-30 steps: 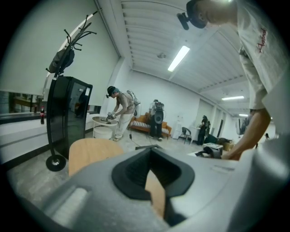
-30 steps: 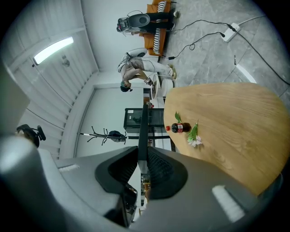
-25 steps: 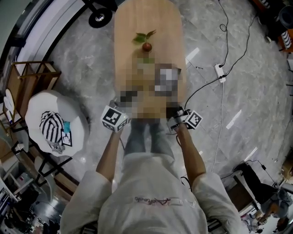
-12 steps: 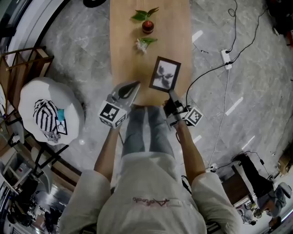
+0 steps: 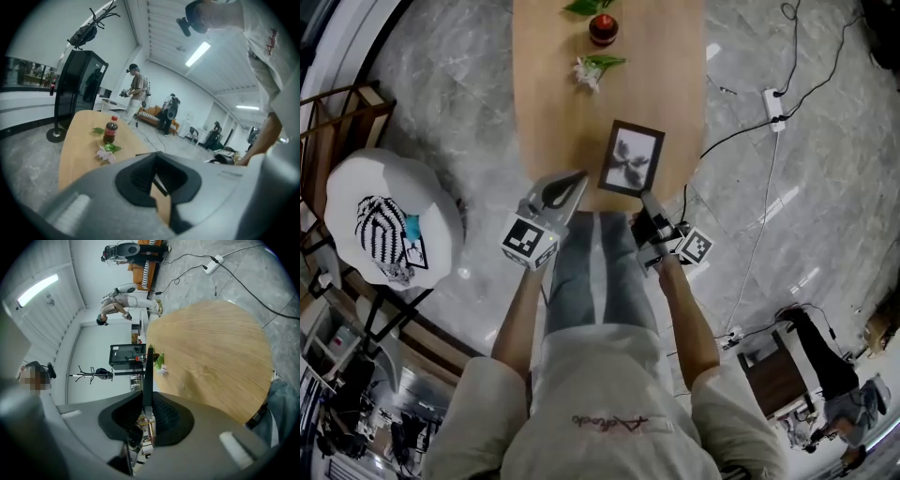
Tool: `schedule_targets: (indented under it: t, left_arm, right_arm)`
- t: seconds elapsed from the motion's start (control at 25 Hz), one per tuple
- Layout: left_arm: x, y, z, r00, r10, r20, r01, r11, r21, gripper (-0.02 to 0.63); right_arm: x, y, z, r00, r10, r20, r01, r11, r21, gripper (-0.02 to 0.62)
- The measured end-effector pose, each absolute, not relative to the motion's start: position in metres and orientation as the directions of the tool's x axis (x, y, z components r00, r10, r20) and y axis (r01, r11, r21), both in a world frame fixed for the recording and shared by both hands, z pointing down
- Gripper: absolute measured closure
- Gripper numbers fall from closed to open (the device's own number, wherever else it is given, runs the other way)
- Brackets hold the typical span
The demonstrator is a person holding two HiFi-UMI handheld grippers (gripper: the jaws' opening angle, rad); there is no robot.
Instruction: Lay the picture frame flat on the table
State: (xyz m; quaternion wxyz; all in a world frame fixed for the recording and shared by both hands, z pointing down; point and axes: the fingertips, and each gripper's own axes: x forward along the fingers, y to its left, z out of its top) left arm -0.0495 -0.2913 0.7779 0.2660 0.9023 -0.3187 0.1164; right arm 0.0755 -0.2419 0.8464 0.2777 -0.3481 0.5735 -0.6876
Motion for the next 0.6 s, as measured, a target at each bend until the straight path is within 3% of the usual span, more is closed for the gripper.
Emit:
schedule_targets:
  t: [0.6]
  left_arm:
    - [-0.057, -0.286, 0.85, 0.769, -0.514, 0.381, -0.639, -0.635, 0.434, 0.607]
  right_arm:
    - [0.053, -0.251, 0.921, -0.646, -0.744, 0.17, -0.037, -0.191, -0.981, 0.522]
